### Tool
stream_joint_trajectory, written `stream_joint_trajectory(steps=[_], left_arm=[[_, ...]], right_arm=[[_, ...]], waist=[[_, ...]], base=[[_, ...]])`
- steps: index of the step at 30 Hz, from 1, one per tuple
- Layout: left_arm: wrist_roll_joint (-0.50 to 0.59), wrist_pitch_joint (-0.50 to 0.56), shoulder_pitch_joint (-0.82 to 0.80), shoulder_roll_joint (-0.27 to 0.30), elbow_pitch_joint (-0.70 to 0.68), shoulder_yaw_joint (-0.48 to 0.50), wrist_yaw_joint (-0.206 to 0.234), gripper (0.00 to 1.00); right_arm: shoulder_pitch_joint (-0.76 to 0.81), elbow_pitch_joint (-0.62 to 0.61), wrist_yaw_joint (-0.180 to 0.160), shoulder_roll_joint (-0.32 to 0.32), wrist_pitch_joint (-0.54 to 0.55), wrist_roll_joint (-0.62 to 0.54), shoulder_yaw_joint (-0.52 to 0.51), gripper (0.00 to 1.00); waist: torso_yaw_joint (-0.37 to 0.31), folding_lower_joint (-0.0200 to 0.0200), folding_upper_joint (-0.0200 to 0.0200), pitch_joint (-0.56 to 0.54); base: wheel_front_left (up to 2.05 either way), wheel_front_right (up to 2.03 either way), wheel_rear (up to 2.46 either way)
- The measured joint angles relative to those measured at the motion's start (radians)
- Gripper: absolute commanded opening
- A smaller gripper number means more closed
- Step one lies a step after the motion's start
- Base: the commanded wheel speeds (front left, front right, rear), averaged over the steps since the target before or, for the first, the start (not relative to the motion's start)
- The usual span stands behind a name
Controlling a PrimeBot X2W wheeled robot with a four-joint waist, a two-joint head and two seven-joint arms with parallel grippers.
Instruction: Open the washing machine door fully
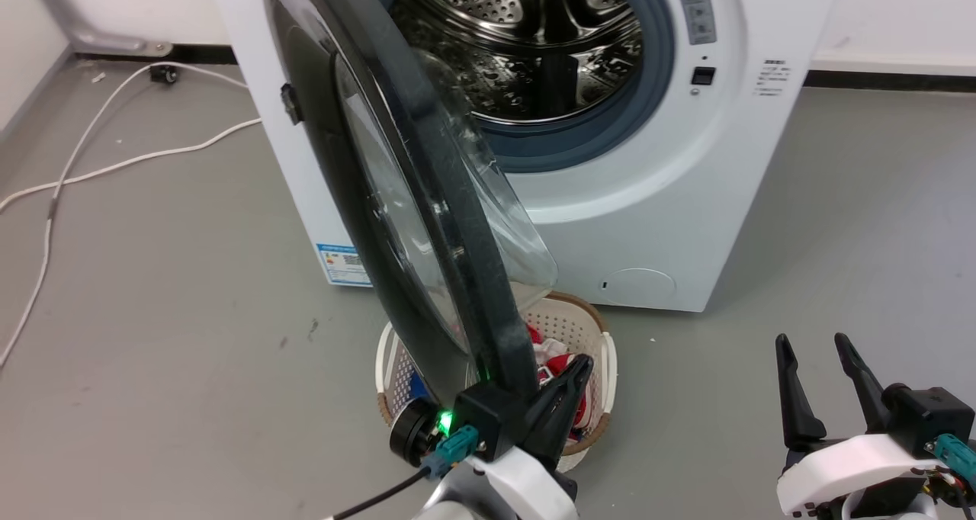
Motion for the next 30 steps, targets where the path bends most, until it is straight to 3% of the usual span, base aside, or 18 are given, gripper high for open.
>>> stream_joint_trajectory(steps=[19, 30], left_arm=[[0.033, 0.034, 0.183, 0.133, -0.341, 0.008, 0.134, 0.00], [0.002, 0.037, 0.255, 0.198, -0.421, 0.118, 0.232, 0.00]], right_arm=[[0.019, -0.041, 0.000, -0.013, 0.011, -0.005, -0.051, 1.00], [0.051, -0.095, 0.000, -0.008, 0.028, -0.027, -0.090, 1.00]], waist=[[0.176, 0.0001, -0.0001, 0.021], [0.292, 0.0001, 0.0000, 0.009]], base=[[0.00, 0.00, 0.00], [0.00, 0.00, 0.00]])
